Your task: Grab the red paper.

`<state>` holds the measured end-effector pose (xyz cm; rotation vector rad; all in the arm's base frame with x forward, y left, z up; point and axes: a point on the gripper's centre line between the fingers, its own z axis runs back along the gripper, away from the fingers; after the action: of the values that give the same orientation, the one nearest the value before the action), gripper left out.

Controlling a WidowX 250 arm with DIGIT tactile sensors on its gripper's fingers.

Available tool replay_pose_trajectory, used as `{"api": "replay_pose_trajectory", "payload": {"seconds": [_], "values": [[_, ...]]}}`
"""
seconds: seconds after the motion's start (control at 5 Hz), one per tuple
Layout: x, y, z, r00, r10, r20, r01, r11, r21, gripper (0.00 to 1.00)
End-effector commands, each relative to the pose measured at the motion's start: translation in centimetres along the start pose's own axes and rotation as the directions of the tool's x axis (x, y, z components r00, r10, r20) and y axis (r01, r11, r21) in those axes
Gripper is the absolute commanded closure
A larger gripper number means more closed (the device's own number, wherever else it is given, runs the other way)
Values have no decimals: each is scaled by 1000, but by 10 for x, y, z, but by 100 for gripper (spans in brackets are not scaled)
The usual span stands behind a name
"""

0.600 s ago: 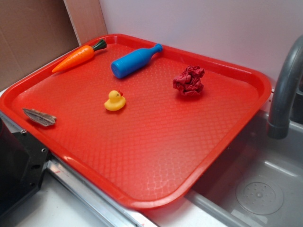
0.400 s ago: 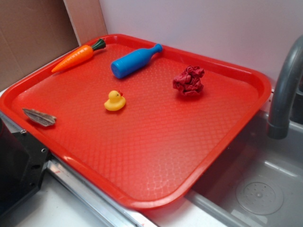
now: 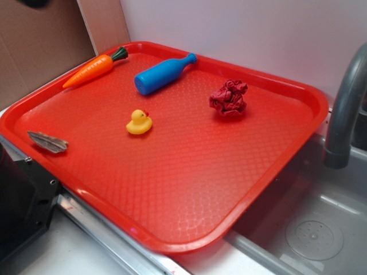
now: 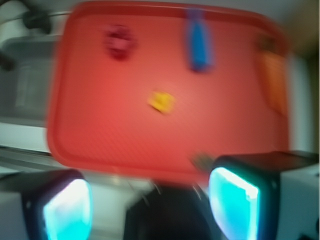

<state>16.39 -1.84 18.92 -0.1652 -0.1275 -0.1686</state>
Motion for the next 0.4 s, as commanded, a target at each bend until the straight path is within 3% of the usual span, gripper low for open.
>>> {"api": "replay_pose_trajectory", "payload": {"seconds": [0.0,0.2], "values": [[100,3,-94,981,-133,139,120,988,97,0],[138,-11,-134,976,-169,140,153,981,117,0]]}}
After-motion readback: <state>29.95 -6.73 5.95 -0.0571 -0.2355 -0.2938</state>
